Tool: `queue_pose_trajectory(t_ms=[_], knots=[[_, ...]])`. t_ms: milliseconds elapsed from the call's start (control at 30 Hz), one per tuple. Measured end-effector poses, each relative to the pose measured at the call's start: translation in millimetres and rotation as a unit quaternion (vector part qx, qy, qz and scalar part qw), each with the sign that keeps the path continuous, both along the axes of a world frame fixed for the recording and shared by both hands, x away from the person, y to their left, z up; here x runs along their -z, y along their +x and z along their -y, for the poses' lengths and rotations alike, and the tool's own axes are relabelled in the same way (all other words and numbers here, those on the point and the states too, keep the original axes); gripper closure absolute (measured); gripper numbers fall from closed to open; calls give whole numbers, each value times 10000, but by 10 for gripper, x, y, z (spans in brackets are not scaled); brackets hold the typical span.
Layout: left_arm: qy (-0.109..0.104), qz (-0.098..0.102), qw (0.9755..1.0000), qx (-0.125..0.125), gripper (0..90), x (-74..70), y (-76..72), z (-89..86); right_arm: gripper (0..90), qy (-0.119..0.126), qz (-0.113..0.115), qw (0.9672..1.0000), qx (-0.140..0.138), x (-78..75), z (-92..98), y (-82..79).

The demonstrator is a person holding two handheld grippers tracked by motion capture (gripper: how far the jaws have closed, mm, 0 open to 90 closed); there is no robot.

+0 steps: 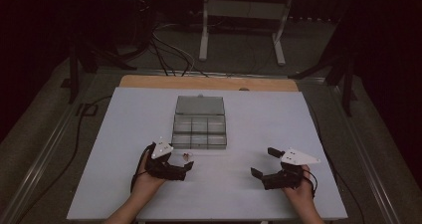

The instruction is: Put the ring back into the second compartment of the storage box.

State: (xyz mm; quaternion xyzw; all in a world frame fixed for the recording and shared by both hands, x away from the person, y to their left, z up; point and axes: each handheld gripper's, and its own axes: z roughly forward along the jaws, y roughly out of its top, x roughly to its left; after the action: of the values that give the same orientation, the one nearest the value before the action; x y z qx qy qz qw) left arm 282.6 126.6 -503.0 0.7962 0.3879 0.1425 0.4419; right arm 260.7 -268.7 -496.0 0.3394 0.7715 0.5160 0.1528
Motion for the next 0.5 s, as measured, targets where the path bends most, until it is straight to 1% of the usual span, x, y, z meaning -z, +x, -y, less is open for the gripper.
queue_pose_trajectory(t_ms=[33,67,167,200,333,400,500], knots=[[-47,-69,10000,2,9,3,4,7,0,6,-9,10000,4,0,1,0],[-49,-118,9999,13,9,4,10,10,0,10,-4,10000,4,-1,1,1],[39,-197,9998,18,9,8,24,27,0,5,-4,10000,3,1,2,2],[16,-253,9997,11,12,12,28,29,0,8,-8,10000,4,1,3,2],[98,-334,9994,15,46,22,47,25,0,7,-10,10000,0,0,2,1],[106,-398,9991,26,68,28,58,24,0,10,-7,10000,1,-1,3,0],[260,-412,9988,60,89,44,69,40,0,6,-3,10000,-5,-2,2,-1]])
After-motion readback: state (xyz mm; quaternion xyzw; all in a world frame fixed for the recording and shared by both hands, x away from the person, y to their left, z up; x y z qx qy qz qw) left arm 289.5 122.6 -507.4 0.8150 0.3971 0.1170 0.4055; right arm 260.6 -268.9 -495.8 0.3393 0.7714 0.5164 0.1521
